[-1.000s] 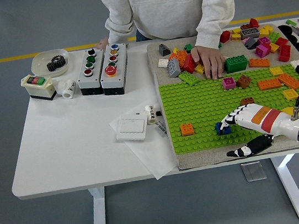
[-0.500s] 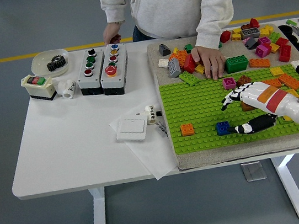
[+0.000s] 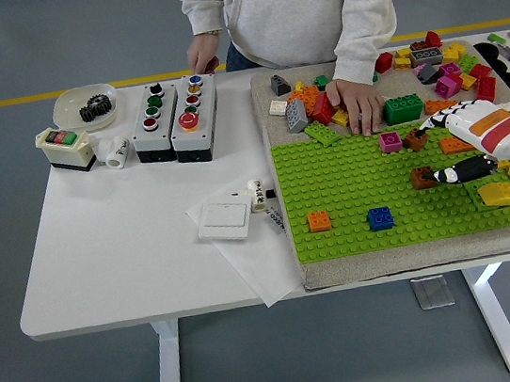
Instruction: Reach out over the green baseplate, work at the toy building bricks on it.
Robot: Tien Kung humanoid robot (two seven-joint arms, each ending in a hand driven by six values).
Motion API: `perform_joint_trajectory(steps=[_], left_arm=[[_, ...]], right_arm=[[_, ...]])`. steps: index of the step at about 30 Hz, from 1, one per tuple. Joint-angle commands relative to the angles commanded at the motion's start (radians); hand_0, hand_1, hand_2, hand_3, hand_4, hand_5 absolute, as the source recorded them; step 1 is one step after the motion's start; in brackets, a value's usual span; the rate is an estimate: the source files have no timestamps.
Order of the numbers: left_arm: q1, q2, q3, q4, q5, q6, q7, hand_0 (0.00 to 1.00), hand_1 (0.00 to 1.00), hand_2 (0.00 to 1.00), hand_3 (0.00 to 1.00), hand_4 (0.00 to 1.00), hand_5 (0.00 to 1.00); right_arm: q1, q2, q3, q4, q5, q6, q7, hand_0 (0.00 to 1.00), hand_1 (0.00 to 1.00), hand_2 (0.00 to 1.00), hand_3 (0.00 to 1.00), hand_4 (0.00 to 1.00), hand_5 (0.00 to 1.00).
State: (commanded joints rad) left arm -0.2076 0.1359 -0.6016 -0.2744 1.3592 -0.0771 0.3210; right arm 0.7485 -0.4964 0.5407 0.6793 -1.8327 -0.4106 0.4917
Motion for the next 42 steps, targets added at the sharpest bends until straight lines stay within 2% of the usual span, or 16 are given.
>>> perform_joint_trajectory(steps=[1, 6, 19, 20, 25, 26, 31, 32, 37, 38, 42], left_arm=[[0.000, 0.000, -0.001, 0.000, 0.001, 0.000, 0.000, 0.738, 0.739, 0.746, 0.596, 0.659, 0.597], [0.001, -0.001, -0.004, -0.001, 0.008, -0.002, 0.001, 0.738, 0.739, 0.746, 0.596, 0.659, 0.597], [0.002, -0.001, -0.006, -0.003, 0.016, -0.007, 0.002, 0.740, 0.742, 0.748, 0.596, 0.661, 0.597], [0.002, -0.001, -0.006, -0.004, 0.017, -0.008, 0.003, 0.740, 0.743, 0.748, 0.596, 0.661, 0.597], [0.002, -0.001, -0.010, -0.005, 0.025, -0.011, 0.004, 0.740, 0.743, 0.748, 0.596, 0.661, 0.597], [0.002, -0.001, -0.011, -0.005, 0.026, -0.012, 0.005, 0.739, 0.743, 0.748, 0.596, 0.660, 0.597], [0.000, -0.001, -0.008, -0.006, 0.023, -0.012, 0.004, 0.739, 0.743, 0.748, 0.596, 0.660, 0.597], [-0.001, -0.001, -0.007, -0.006, 0.021, -0.011, 0.004, 0.739, 0.743, 0.749, 0.596, 0.662, 0.599], [-0.004, 0.000, -0.005, -0.006, 0.018, -0.012, 0.004, 0.739, 0.743, 0.749, 0.596, 0.662, 0.599], [-0.005, 0.000, -0.005, -0.007, 0.018, -0.012, 0.004, 0.738, 0.742, 0.749, 0.596, 0.660, 0.596], [-0.007, 0.000, -0.005, -0.007, 0.018, -0.012, 0.004, 0.738, 0.742, 0.749, 0.596, 0.660, 0.596]], right_arm=[[0.004, 0.003, -0.009, -0.008, -0.001, -0.002, 0.000, 0.698, 0.653, 0.697, 0.636, 0.911, 0.406], [0.024, 0.028, -0.069, -0.056, 0.003, -0.013, -0.002, 0.698, 0.653, 0.697, 0.636, 0.911, 0.406], [0.025, 0.080, -0.069, -0.146, 0.017, 0.008, -0.017, 0.703, 0.652, 0.691, 0.610, 0.900, 0.417], [0.025, 0.083, -0.069, -0.149, 0.018, 0.009, -0.017, 0.705, 0.651, 0.691, 0.605, 0.881, 0.442], [0.024, 0.099, -0.069, -0.164, 0.022, 0.015, -0.017, 0.705, 0.651, 0.691, 0.605, 0.881, 0.442], [0.024, 0.100, -0.069, -0.165, 0.023, 0.015, -0.017, 0.704, 0.648, 0.688, 0.587, 0.842, 0.490], [0.029, 0.105, -0.069, -0.168, 0.023, 0.017, -0.017, 0.704, 0.648, 0.688, 0.587, 0.842, 0.490], [0.031, 0.105, -0.070, -0.169, 0.024, 0.017, -0.016, 0.701, 0.643, 0.680, 0.565, 0.785, 0.554], [0.039, 0.107, -0.078, -0.178, 0.028, 0.016, -0.016, 0.701, 0.643, 0.680, 0.565, 0.785, 0.554], [0.041, 0.109, -0.080, -0.183, 0.029, 0.016, -0.016, 0.690, 0.635, 0.651, 0.549, 0.742, 0.593], [0.045, 0.110, -0.086, -0.189, 0.030, 0.021, -0.018, 0.690, 0.635, 0.651, 0.549, 0.742, 0.593]])
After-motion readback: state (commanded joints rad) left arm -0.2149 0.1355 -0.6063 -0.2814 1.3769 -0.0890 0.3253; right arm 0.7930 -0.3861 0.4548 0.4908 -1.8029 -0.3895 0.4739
